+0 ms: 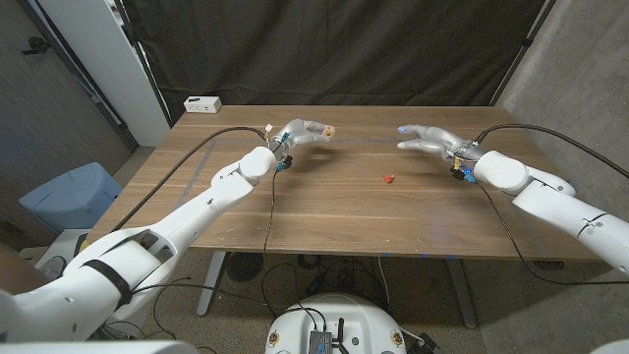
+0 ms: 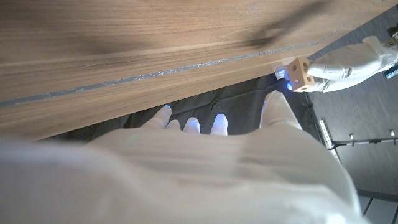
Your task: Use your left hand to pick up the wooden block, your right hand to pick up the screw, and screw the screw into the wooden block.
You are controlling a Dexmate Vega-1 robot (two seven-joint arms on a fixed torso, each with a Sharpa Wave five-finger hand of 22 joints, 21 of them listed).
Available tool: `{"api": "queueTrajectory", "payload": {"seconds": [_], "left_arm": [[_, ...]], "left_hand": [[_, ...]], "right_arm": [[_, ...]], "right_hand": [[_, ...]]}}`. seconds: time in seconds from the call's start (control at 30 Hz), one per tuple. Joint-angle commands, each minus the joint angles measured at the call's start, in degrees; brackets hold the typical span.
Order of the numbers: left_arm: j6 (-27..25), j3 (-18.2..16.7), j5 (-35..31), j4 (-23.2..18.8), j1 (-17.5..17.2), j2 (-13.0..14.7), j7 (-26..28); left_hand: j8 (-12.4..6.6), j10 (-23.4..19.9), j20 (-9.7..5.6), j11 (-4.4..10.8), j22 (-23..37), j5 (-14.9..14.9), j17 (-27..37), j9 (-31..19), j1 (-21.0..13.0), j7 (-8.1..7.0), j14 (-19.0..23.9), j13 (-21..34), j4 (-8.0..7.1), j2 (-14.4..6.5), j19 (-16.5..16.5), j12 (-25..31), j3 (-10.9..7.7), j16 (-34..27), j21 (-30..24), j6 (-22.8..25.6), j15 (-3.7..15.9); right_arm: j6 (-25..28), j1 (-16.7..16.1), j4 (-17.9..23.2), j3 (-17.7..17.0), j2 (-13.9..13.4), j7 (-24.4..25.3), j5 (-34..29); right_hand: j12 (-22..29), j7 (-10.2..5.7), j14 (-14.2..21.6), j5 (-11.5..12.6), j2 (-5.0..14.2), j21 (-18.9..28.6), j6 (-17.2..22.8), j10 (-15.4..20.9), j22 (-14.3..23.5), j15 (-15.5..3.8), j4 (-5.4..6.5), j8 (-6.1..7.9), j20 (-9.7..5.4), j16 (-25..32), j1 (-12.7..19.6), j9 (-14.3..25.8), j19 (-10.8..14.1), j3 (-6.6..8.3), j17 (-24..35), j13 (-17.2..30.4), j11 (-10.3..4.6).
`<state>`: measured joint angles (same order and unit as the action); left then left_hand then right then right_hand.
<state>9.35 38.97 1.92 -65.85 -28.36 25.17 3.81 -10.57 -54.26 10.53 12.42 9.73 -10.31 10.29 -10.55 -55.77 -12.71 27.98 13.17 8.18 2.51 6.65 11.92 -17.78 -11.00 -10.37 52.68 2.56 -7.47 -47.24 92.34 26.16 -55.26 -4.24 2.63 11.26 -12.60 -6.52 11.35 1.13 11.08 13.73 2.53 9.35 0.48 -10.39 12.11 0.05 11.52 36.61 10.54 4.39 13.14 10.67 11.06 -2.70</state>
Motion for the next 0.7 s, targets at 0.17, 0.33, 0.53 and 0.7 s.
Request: {"api": "queueTrajectory", "payload": {"seconds": [0.17, 0.33, 0.53, 0.7], "left_arm": [[2.3, -0.4, 6.9, 3.0, 0.5, -1.5, -3.8], [2.6, -0.3, 7.7, 3.5, 0.8, -1.4, -5.0], [2.7, -0.3, 8.6, 4.0, 1.1, -1.5, -6.1], [3.7, 0.0, 8.7, 5.3, 1.7, -1.7, -7.2]], "left_hand": [[-0.24, 0.7, -0.03, -0.05, 0.2, 0.1, 0.1, -0.3, -0.3, 0.13, -0.4, 0.0, -0.18, -1.1, -0.7, -0.2, 0.02, 0.0, -0.1, 0.0, 0.18], [-0.27, 0.7, 0.08, -0.05, 0.2, 0.1, 0.2, -0.3, -0.1, 0.14, -0.4, 0.1, -0.27, -1.3, -1.1, -0.1, 0.08, -0.1, 0.0, 0.0, 0.35], [-0.27, 0.6, 0.11, -0.02, 0.2, 0.1, 0.2, -0.3, -0.1, 0.15, -0.6, 0.2, -0.27, -1.3, -1.4, 0.0, 0.13, -0.1, 0.0, 0.0, 0.55], [-0.32, 0.5, 0.0, -0.01, 0.2, 0.1, 0.2, -0.3, -0.1, 0.17, -0.5, 0.3, -0.26, -1.4, -1.6, 0.1, 0.14, -0.1, 0.0, 0.1, 0.52]], "right_arm": [[-3.1, 3.9, -0.6, 2.9, -3.5, -3.4, -10.3], [-5.5, 5.7, -2.0, 3.8, -3.5, -5.2, -12.7], [-8.0, 7.4, -3.3, 4.7, -3.6, -6.7, -15.7], [-9.9, 8.3, -4.4, 5.1, -3.5, -7.4, -17.3]], "right_hand": [[0.1, 0.02, 0.6, -0.3, -0.29, 0.2, 0.6, -0.5, 0.2, -0.04, -0.1, 0.33, -0.04, 0.4, 1.2, 0.4, 0.9, 0.61, 0.1, 0.2, -0.41], [0.1, 0.03, 0.9, -0.3, -0.61, 0.2, 0.9, -0.5, 0.2, -0.16, -0.06, 0.38, -0.01, 0.5, 1.8, 0.4, 1.3, 0.76, 0.1, 0.2, -0.53], [0.1, 0.02, 1.2, -0.3, -0.82, 0.3, 1.2, -0.5, 0.2, -0.18, -0.03, 0.43, -0.02, 0.5, 2.3, 0.4, 1.7, 0.91, 0.1, 0.2, -0.56], [0.1, 0.0, 1.5, -0.2, -0.96, 0.3, 1.5, -0.5, 0.2, -0.29, -0.01, 0.5, 0.01, 0.6, 2.9, 0.4, 2.0, 1.1, 0.1, 0.2, -0.61]]}}
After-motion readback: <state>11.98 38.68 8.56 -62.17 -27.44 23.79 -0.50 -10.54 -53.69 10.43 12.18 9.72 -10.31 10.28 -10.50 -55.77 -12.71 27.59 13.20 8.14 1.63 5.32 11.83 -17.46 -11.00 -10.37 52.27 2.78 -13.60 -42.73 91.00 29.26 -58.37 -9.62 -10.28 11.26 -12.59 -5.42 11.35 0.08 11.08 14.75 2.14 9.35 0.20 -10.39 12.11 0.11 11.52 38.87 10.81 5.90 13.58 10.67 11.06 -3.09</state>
